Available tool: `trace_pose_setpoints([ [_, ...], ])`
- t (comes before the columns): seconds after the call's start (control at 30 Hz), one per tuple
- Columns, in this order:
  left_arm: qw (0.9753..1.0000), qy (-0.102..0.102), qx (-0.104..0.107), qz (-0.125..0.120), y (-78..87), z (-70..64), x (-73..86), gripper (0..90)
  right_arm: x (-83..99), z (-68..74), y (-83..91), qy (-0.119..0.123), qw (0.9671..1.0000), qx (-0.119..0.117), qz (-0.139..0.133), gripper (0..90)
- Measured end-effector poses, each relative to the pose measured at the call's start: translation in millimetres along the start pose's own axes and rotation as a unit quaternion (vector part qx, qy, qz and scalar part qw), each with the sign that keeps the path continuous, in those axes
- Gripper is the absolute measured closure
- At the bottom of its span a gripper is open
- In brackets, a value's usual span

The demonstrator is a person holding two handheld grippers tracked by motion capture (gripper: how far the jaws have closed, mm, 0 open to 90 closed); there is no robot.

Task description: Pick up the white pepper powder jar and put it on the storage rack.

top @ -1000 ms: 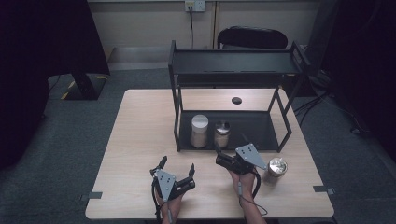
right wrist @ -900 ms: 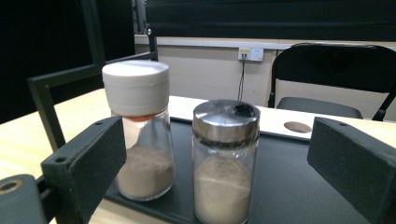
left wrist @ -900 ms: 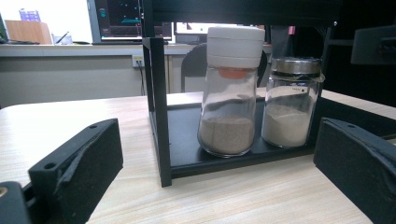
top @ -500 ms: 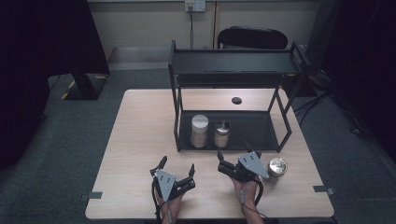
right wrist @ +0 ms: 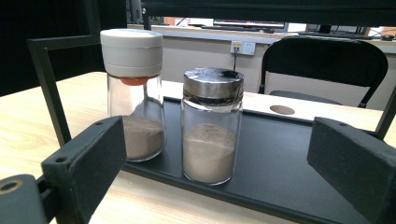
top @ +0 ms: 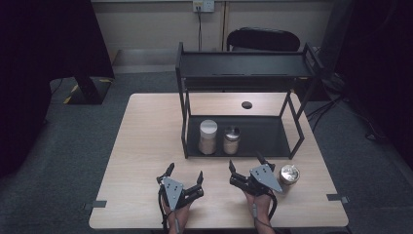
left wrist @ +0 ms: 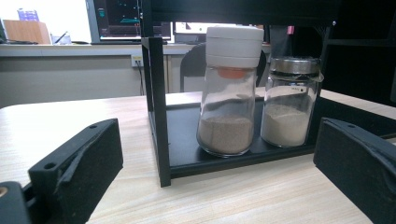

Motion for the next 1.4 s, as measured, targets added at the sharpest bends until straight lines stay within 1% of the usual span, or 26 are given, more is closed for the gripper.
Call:
trace_pose_setpoints([
  [0.07,1.0000,0.000,0.000,0.000,0.0,-0.1,0.0,0.9,1.5,0.2,1.4,0.003,1.0000,-0.002,-0.001,3.7],
  [0.27,1.0000,0.000,0.000,-0.001,0.2,-0.1,0.2,0.9,6.1,0.7,5.8,0.000,1.0000,-0.003,0.001,3.7],
  [0.37,1.0000,0.000,0.000,-0.001,0.2,0.0,0.2,0.9,8.2,1.2,7.7,0.004,1.0000,-0.003,-0.001,3.7],
  [0.87,1.0000,0.000,-0.001,-0.001,0.2,-0.2,0.2,0.9,17.6,-0.5,10.4,0.001,1.0000,-0.007,0.001,3.7],
  [1.4,1.0000,0.000,-0.002,-0.001,0.2,-0.5,0.2,1.0,21.1,-0.7,12.0,-0.004,1.0000,-0.005,0.005,3.7],
])
Point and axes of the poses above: each handheld gripper's, and its own axes: y roughly backward along the jaws, x roughly out of its underside, z roughly to its left, the point moved 4 cm from there along -y, roughly forward along the jaws, and after that the axes turned 1 degree about -z, right-handed, at the moved point
